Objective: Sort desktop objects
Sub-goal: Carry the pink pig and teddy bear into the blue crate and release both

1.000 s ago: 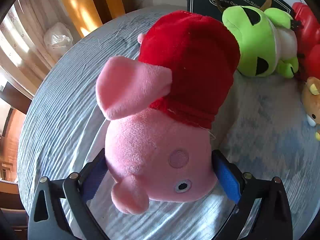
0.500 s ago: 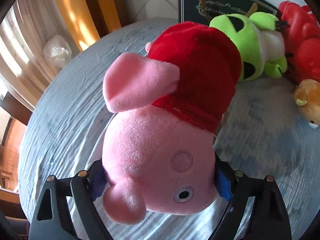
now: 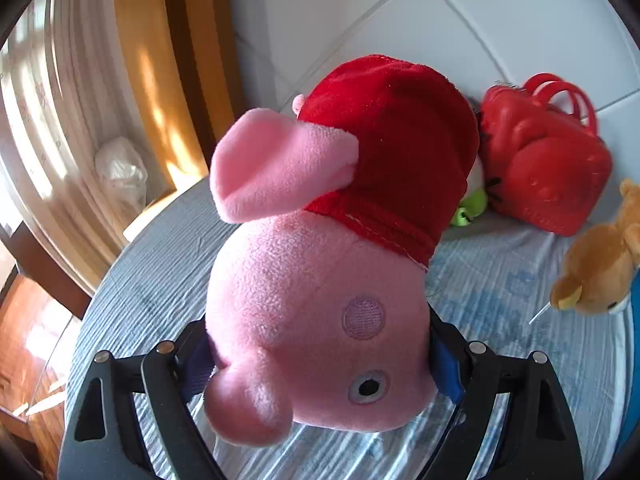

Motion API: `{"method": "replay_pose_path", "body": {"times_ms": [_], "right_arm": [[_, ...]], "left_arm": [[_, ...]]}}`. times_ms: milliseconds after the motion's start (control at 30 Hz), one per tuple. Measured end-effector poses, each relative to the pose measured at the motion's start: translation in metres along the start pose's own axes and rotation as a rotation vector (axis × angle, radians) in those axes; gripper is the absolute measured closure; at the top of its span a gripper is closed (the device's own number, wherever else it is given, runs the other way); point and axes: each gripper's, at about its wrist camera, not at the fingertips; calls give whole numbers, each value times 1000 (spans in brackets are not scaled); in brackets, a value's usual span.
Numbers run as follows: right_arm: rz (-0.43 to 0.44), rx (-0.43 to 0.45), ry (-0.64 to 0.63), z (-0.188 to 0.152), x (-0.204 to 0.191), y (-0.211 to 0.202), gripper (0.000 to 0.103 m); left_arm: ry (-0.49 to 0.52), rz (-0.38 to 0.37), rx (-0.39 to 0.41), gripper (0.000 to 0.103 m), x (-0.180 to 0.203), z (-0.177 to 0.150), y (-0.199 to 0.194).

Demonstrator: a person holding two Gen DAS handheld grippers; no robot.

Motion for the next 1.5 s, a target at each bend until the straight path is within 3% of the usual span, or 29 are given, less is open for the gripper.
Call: {"method": "replay_pose_path", "body": {"times_ms": [133, 500, 700, 900, 1167, 1333, 1500], "right_arm": [[-11, 75, 31, -7, 3, -59, 78], [-156, 295, 105, -44, 34, -222, 78], [-250, 393, 147, -65, 67, -293, 78], [-354, 464, 202, -86, 136, -358, 78], [-464, 467, 217, -109, 238, -394, 77], [-484, 430, 221, -115, 297, -386, 77], [-468, 389, 238, -124, 342, -370, 77]], "left_arm": [[30, -56, 56, 16, 15, -4, -38], [186, -213, 191, 16, 73, -28, -143], [283, -324, 274, 16, 136, -39, -204], [363, -439, 313, 16, 222, -52, -259], [473, -583, 290, 16, 387, -77, -323], [514, -588, 234, 13, 488, -98, -341], [553, -545, 217, 10, 539, -117, -350]]}}
Point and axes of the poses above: each gripper's, at about its wrist camera, not at the fingertips, and y roughly the way its jaws point, x to its right, z to its top, and after that the axes turned 10 degrees about -x, right-handed
